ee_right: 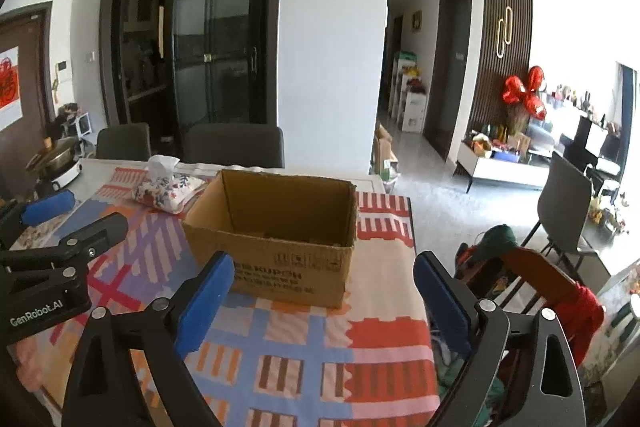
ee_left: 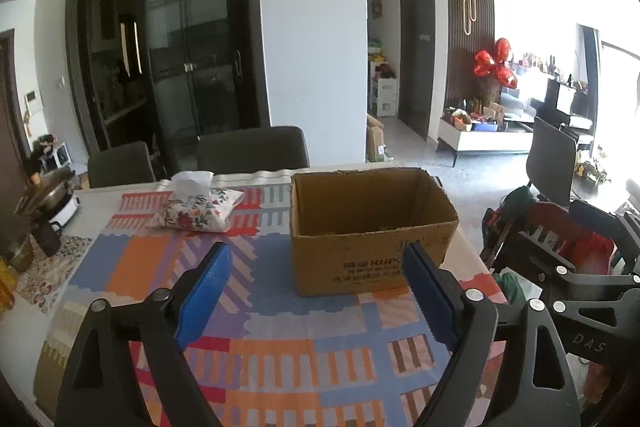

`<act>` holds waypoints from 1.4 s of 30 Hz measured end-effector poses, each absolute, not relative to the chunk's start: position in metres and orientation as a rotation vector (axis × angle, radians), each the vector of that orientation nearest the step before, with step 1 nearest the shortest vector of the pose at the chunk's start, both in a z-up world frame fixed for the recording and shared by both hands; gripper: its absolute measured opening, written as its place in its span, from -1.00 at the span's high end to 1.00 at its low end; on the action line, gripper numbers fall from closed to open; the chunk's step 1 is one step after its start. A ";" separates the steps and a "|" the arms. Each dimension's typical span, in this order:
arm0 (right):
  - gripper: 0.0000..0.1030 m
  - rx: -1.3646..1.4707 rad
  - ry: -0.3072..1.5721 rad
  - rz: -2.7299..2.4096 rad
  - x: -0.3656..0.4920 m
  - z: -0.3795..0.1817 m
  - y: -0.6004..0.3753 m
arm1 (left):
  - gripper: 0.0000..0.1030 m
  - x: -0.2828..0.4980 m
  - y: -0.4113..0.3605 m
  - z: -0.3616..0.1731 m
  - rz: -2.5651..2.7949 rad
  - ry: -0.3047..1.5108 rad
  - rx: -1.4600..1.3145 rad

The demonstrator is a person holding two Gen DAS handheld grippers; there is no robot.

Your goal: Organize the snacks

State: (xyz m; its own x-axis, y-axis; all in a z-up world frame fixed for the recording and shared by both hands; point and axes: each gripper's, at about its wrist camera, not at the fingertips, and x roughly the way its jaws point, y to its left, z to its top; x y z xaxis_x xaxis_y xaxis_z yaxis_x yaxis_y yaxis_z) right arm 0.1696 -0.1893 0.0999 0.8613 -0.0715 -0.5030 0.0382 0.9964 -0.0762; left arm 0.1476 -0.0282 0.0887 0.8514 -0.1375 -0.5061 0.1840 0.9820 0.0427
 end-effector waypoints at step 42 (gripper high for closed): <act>-0.80 -0.012 0.428 0.014 0.091 0.102 -0.195 | -0.99 0.062 -0.022 0.095 -0.125 0.415 0.120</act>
State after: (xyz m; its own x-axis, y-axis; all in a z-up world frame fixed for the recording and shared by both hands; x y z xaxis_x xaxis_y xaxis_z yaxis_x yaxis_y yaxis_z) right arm 0.0915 -0.1946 0.1019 0.9096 0.0113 -0.4154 -0.0164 0.9998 -0.0087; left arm 0.0621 -0.0224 0.0952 0.9079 -0.0960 -0.4081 0.1449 0.9853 0.0906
